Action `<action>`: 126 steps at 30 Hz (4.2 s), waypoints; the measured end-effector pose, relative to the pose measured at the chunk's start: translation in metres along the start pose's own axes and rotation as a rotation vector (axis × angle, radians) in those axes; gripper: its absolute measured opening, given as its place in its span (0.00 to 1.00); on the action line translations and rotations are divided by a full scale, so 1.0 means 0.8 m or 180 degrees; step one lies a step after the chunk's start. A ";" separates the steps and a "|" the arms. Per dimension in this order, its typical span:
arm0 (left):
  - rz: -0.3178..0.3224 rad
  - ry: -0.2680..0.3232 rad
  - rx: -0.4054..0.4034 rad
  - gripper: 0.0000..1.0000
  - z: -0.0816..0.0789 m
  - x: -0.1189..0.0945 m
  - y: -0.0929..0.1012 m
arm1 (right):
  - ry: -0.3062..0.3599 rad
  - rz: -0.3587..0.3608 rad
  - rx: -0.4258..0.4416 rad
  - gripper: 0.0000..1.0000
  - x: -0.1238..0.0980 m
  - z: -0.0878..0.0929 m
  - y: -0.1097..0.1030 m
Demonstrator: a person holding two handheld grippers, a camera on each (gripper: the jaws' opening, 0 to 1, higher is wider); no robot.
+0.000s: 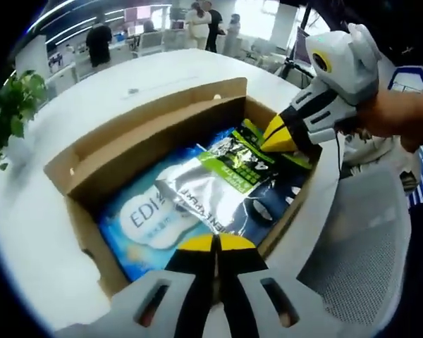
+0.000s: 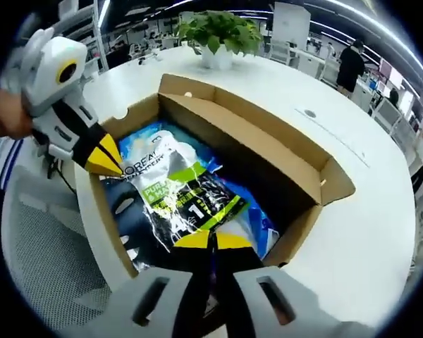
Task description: Operate the shoe box by opening the lid, removing the specified soft item, and placing it in the target area until the item is outside and the box remains undamaged.
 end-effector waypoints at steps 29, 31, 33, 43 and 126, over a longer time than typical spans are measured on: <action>0.0107 0.0347 0.0387 0.00 -0.069 -0.023 0.054 | 0.0355 0.0364 0.0156 0.00 -0.088 -0.009 0.036; 0.0129 0.0354 0.0413 0.00 -0.074 -0.020 0.061 | 0.0366 0.0406 0.0170 0.00 -0.096 -0.003 0.042; 0.0150 0.0356 0.0452 0.00 -0.079 -0.015 0.068 | 0.0366 0.0436 0.0188 0.00 -0.102 0.001 0.047; 0.0261 0.0268 0.0807 0.00 -0.108 0.015 0.104 | 0.0442 0.0587 0.0335 0.00 -0.131 0.031 0.078; 0.0338 -0.0568 0.1243 0.00 -0.172 0.257 0.166 | 0.0124 0.0641 0.0836 0.00 -0.075 0.182 0.264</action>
Point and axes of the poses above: the point that each gripper's makers call its tool centre point, and the gripper's own axes: x roughly forward along the fingers, y roughly to its right, z roughly out of its underside, the point moved 8 cm from there along -x, roughly backward along the fingers, and after that the axes turned 3 degrees about y, right-handed, at the moved point
